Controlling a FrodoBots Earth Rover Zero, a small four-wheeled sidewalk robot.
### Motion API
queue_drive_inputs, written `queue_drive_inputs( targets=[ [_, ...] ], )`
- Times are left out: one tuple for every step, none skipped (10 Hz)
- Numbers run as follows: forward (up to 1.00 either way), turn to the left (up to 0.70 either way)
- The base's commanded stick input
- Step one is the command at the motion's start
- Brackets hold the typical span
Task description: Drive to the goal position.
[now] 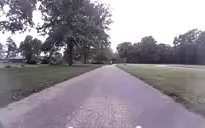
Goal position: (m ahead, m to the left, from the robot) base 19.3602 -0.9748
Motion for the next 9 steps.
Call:
queue_drive_inputs(
  targets=[
    [0.06, 0.0],
    [0.07, 0.0],
    [0.06, 0.0],
    [0.55, 0.0],
    [0.7, 0.0],
    [0.7, 0.0],
    [0.7, 0.01],
    [0.7, 0.01],
    [0.7, 0.01]
  ],
)
